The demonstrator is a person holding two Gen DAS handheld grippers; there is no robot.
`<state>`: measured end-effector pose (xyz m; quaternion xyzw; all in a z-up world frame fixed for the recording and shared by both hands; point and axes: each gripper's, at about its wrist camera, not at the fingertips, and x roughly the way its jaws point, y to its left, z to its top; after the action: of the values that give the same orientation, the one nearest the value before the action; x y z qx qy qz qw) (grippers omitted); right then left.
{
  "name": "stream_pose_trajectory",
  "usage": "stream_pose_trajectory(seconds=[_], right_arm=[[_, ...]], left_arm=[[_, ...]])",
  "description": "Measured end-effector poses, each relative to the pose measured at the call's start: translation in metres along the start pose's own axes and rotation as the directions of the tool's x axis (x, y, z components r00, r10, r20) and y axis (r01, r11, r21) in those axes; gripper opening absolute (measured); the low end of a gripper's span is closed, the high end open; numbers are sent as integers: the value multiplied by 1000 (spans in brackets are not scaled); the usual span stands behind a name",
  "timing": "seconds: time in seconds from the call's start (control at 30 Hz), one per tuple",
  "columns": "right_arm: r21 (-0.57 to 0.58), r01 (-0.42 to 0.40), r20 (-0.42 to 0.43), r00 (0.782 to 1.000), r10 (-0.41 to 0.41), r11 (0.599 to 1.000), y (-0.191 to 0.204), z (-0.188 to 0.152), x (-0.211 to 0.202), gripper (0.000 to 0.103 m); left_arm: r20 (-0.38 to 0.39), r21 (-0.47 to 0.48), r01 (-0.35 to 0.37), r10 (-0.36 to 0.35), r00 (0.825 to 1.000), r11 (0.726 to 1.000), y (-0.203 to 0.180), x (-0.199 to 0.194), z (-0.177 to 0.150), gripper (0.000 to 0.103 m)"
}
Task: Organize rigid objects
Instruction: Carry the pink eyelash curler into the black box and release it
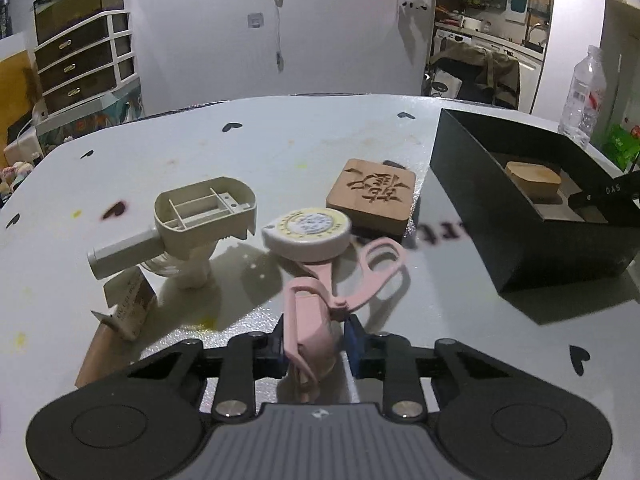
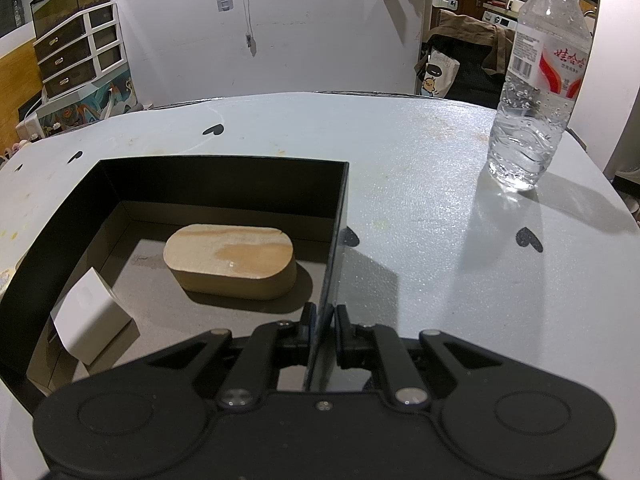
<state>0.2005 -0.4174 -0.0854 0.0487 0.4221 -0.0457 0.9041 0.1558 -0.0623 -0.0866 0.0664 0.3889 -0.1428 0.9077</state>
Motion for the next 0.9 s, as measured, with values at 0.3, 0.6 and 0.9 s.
stream_pose_trajectory(seconds=[0.3, 0.6, 0.9], right_arm=[[-3, 0, 2, 1000, 0, 1000, 0, 1, -2, 9], [3, -6, 5, 1000, 6, 1000, -4, 0, -1, 9], [5, -7, 8, 1000, 7, 1000, -6, 0, 0, 9]], left_arm=[[-10, -190, 128, -132, 991, 974, -8, -18, -10, 22], [110, -309, 318, -299, 948, 896, -25, -53, -2, 22], [216, -222, 366, -320, 922, 904, -64, -64, 40, 22]])
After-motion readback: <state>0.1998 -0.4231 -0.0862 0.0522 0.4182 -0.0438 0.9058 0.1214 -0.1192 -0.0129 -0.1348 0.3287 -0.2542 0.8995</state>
